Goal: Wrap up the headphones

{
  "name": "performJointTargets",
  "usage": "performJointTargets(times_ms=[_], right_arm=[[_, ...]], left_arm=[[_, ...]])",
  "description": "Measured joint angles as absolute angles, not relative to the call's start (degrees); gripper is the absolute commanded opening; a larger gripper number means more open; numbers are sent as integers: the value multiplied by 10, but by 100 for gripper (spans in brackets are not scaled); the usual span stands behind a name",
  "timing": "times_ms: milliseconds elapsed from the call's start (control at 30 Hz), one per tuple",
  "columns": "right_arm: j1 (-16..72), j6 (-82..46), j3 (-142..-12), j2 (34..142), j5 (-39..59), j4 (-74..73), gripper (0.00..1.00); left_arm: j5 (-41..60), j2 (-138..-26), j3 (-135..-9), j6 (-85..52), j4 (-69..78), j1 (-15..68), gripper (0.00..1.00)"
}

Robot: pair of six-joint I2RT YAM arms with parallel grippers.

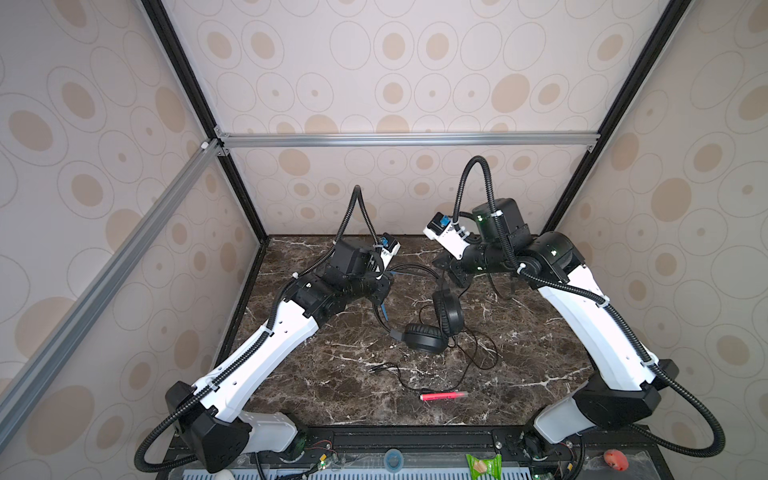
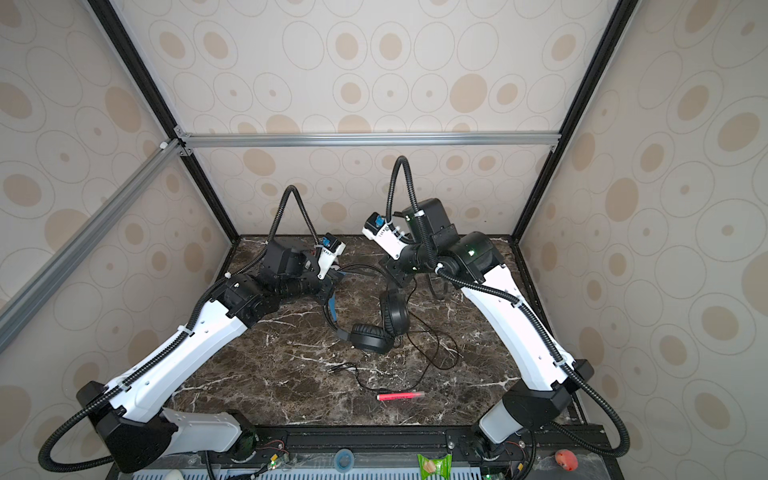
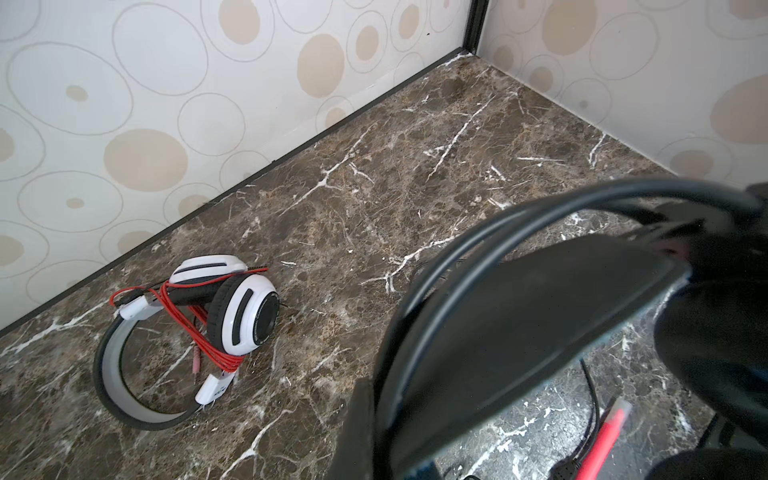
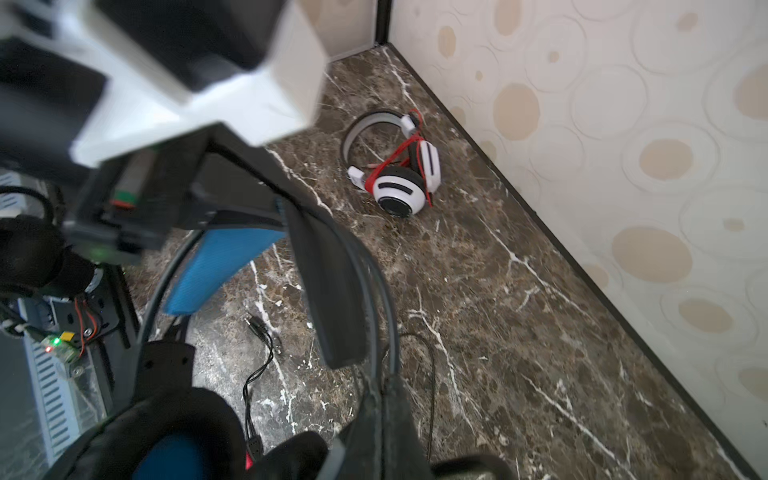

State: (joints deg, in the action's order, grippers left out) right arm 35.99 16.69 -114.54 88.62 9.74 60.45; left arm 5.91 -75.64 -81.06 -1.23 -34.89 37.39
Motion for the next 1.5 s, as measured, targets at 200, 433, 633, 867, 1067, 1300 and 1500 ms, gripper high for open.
performJointTargets(times_ms=[200, 433, 633, 867, 1067, 1300, 1500], right_arm=[[347, 137, -1145, 899, 102, 604, 5], [320, 99, -1122, 901, 136, 569, 14], [286, 62, -1080, 891, 187, 526, 17], [254, 24, -1037, 870, 230, 476, 15], [244, -12, -915, 806, 248, 370, 29], [236, -37, -855, 752, 273, 269, 26], [234, -61, -803, 737, 288, 193, 28]], left_arm=[[95, -756, -812, -13, -352, 374, 0], [138, -756, -815, -19, -352, 374, 0], [159, -756, -815, -21, -353, 374, 0], [187, -750, -815, -32, -352, 374, 0], [208, -735, -813, -52, -338, 374, 0], [223, -704, -793, -92, -300, 374, 0], [228, -683, -792, -118, -279, 373, 0]])
